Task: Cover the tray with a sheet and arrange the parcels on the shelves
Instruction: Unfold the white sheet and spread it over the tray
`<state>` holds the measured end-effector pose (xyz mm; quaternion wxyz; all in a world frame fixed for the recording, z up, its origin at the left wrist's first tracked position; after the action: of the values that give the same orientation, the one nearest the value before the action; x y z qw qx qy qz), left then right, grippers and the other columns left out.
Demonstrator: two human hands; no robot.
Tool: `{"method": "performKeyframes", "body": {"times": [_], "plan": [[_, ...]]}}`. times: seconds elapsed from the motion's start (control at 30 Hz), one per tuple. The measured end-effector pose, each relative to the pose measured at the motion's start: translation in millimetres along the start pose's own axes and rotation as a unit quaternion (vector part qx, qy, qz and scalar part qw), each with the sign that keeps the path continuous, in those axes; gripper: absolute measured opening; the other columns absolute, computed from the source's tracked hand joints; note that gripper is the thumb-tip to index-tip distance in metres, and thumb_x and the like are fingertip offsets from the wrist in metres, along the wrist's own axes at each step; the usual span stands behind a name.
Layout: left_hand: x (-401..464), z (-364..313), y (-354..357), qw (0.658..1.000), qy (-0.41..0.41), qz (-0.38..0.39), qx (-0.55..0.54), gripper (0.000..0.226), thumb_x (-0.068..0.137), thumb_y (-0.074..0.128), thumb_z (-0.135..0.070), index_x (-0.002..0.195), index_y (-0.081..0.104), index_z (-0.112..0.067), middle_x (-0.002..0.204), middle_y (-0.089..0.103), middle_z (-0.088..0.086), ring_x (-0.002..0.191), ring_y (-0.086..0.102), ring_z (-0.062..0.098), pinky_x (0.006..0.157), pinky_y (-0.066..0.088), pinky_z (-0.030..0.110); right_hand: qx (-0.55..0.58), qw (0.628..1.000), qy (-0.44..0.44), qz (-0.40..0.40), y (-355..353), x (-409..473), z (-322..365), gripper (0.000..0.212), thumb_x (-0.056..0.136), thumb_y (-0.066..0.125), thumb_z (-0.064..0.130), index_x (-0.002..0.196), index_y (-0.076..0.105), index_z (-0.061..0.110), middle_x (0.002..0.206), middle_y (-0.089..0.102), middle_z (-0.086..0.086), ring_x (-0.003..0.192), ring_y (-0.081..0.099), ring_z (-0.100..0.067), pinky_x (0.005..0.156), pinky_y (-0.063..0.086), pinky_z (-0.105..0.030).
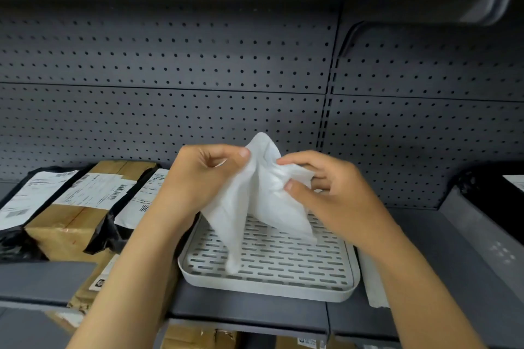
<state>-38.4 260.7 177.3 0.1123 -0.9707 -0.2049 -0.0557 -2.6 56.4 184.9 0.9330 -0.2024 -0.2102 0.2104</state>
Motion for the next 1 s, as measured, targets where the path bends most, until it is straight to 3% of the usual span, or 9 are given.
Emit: {"method": "performKeyframes", "body": {"times": [0.1,0.17,0.37,0.5,0.67,0.77,0.9,0.97,1.0], "plan": [[8,-4,-11,0.972,0.042,-0.005,0.230,0.015,0.088,0.071,-0.040,0.075,0.078,-0.035,0.083,0.076,-0.020,0.085,0.065,-0.002,0.074,0.048,0.019,0.019,0.999,0.023,-0.032,-22,3,-7,0.031,0.094,0.062,0.017,0.109,0.070,0.043,0.103,0.071,0.024,0.090,0.068,0.000,0.075,0.056,-0.023],[9,-10,-17,0.945,0.067,-0.007,0.319,0.017,0.089,0.067,-0.044,0.073,0.073,-0.040,0.084,0.074,-0.022,0.090,0.063,0.001,0.076,0.051,0.026,0.044,0.996,0.052,-0.059,-37,5,-15,0.031,0.095,0.059,0.017,0.106,0.070,0.045,0.102,0.073,0.018,0.089,0.070,-0.005,0.074,0.056,-0.028],[25,-2,-9,0.926,0.063,0.037,0.372,0.014,0.088,0.066,-0.051,0.083,0.075,-0.041,0.095,0.076,-0.020,0.104,0.068,0.006,0.089,0.056,0.040,0.076,0.989,0.123,-0.042,-42,12,-52,0.031,0.095,0.057,0.012,0.106,0.070,0.038,0.096,0.078,0.013,0.081,0.076,-0.009,0.062,0.057,-0.029],[44,28,12,0.908,0.043,0.068,0.410,0.011,0.083,0.067,-0.055,0.079,0.072,-0.046,0.099,0.076,-0.018,0.104,0.069,0.011,0.088,0.055,0.038,0.030,0.981,0.187,-0.043,-28,16,-99,0.032,0.095,0.058,0.016,0.114,0.064,0.040,0.101,0.077,0.010,0.091,0.074,-0.018,0.081,0.061,-0.044],[53,66,25,0.941,-0.006,0.104,0.323,0.013,0.085,0.071,-0.046,0.080,0.079,-0.038,0.090,0.077,-0.019,0.095,0.069,0.000,0.082,0.050,0.019,0.001,0.975,0.221,-0.031,-18,16,-135,0.031,0.098,0.058,0.020,0.121,0.061,0.040,0.112,0.073,0.004,0.098,0.070,-0.017,0.086,0.058,-0.044],[44,67,28,0.969,-0.058,0.134,0.198,0.023,0.085,0.074,-0.041,0.076,0.081,-0.020,0.076,0.074,-0.011,0.072,0.067,0.003,0.072,0.048,0.019,0.005,0.979,0.193,-0.061,-25,21,-137,0.025,0.098,0.060,0.021,0.119,0.063,0.034,0.108,0.075,0.009,0.095,0.071,-0.013,0.084,0.059,-0.040],[36,51,27,0.982,-0.086,0.128,0.110,0.044,0.081,0.075,-0.028,0.044,0.052,-0.020,0.048,0.043,-0.008,0.046,0.042,0.008,0.056,0.033,0.024,-0.006,0.985,0.140,-0.098,-34,32,-127,0.007,0.096,0.064,0.024,0.101,0.069,0.026,0.082,0.076,0.016,0.071,0.069,0.005,0.064,0.049,-0.018],[34,47,29,0.982,-0.110,0.129,0.085,0.041,0.078,0.075,-0.029,0.047,0.048,-0.022,0.052,0.041,-0.005,0.050,0.041,0.011,0.058,0.030,0.028,-0.034,0.987,0.119,-0.102,-33,36,-123,0.023,0.095,0.062,0.029,0.085,0.067,0.009,0.072,0.075,0.003,0.065,0.069,-0.012,0.059,0.042,-0.023],[31,48,29,0.979,-0.127,0.135,0.082,0.035,0.078,0.074,-0.030,0.050,0.053,-0.022,0.055,0.046,-0.004,0.053,0.045,0.012,0.059,0.032,0.029,-0.043,0.988,0.113,-0.098,-31,39,-125,0.033,0.095,0.060,0.032,0.087,0.064,0.000,0.079,0.074,-0.013,0.074,0.069,-0.028,0.061,0.042,-0.027]]}}
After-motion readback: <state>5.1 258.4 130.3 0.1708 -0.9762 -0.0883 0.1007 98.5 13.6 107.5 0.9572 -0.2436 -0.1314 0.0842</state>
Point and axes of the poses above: each hand's wrist, its own x-axis towards the middle knuckle, its own y-axis out of the palm, z = x × y, the point moved 7 cm from there along x, towards the middle knuckle
